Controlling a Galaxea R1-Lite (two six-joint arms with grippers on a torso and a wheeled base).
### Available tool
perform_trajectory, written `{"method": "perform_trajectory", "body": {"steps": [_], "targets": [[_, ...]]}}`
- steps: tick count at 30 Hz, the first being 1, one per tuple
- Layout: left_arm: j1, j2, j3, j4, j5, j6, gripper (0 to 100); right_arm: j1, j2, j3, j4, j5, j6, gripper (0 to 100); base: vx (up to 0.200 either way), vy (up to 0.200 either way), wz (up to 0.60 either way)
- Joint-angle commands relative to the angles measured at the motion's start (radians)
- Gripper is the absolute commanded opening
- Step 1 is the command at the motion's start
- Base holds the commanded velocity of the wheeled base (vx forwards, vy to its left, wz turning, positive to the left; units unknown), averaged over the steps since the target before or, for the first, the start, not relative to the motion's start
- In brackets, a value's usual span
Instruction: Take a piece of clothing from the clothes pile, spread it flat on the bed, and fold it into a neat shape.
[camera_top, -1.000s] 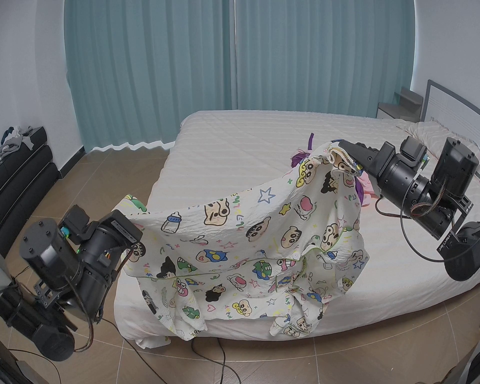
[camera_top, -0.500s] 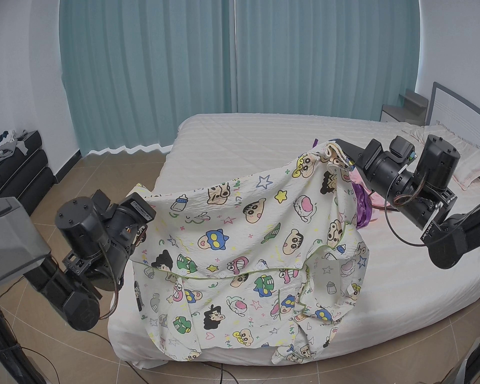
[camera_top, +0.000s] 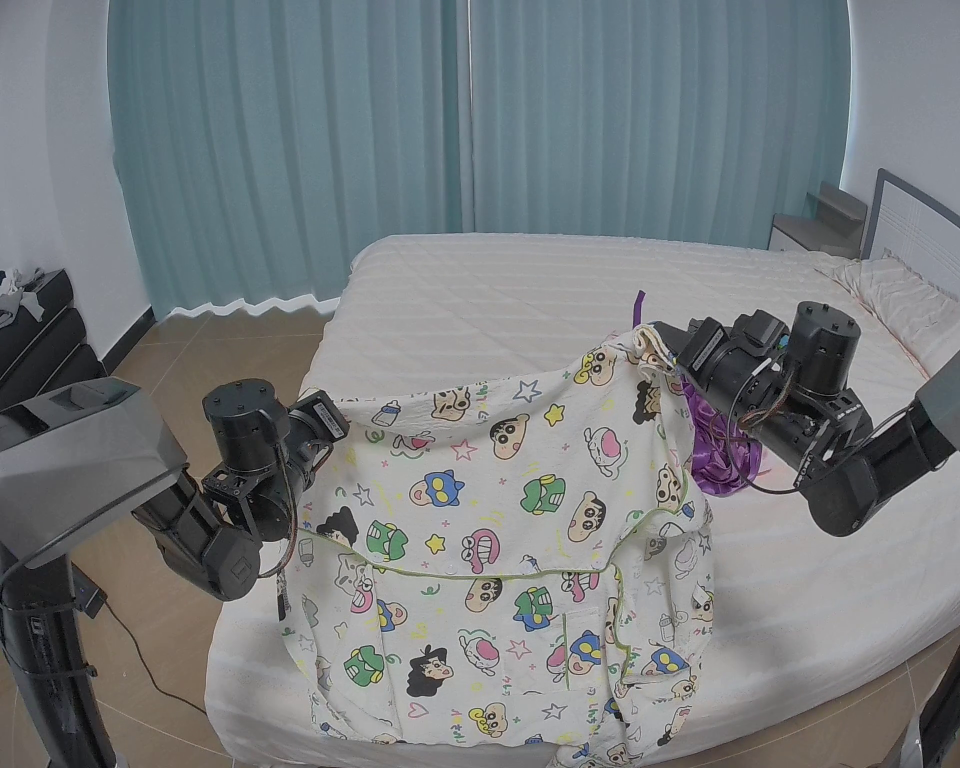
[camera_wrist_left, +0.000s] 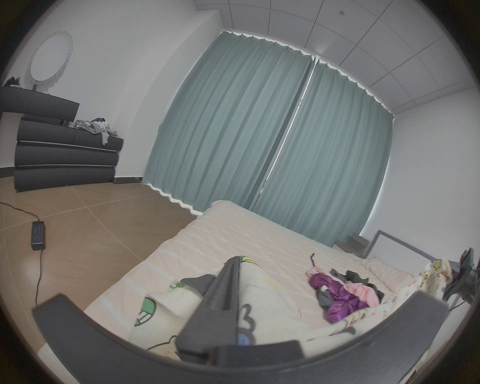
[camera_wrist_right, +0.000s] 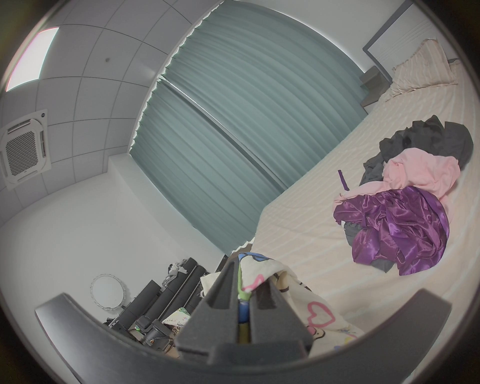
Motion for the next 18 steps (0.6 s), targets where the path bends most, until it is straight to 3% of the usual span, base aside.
{"method": "perform_trajectory", "body": {"steps": [1,6,12,18], "targets": [[0.018,0.084,-0.037,0.002,0.004,0.000,0,-0.002,0.076,-0.024,-0.006,-0.017,0.000,0,0.000,0.000,0.00],[0.030,0.124,-0.068,0.013,0.003,0.001,0,0.000,0.106,-0.041,-0.006,-0.036,0.000,0,0.000,0.000,0.00],[0.033,0.168,-0.109,0.034,0.003,0.001,0,0.000,0.123,-0.040,-0.006,-0.036,0.000,0,0.200,0.000,0.00],[0.037,0.234,-0.195,0.071,0.004,0.003,0,-0.002,0.169,-0.070,-0.006,-0.037,0.000,0,0.000,0.000,0.00]]}}
